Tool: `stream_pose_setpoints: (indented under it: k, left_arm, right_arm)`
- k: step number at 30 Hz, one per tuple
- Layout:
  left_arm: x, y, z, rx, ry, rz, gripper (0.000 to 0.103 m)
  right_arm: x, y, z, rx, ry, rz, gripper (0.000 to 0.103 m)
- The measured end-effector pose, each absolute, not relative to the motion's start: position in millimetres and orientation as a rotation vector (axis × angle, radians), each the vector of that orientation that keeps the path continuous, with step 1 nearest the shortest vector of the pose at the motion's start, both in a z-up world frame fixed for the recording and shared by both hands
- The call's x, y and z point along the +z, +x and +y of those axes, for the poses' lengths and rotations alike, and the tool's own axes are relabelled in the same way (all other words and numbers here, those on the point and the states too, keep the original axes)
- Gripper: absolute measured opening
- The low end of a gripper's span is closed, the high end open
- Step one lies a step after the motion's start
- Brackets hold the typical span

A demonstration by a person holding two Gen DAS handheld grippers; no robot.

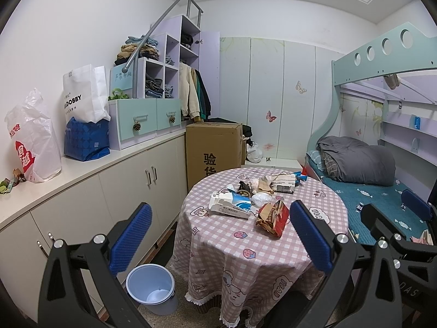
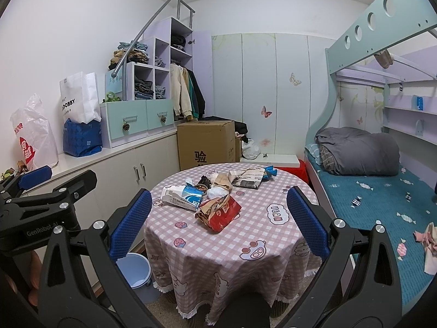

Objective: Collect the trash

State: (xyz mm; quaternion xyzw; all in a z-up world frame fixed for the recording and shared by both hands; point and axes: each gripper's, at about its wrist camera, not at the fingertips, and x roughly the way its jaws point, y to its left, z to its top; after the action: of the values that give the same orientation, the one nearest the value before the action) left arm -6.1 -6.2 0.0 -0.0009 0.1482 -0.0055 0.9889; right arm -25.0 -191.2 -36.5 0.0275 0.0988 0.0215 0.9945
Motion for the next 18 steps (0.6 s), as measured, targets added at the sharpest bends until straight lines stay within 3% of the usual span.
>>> stream_pose_setpoints:
  k: [18]
  left_arm:
    - [-22, 14, 6, 0.003, -0.003, 0.363, 0.099]
  right_arm:
    - [-41, -4, -199, 0.052, 0.109, 0.262, 0.097]
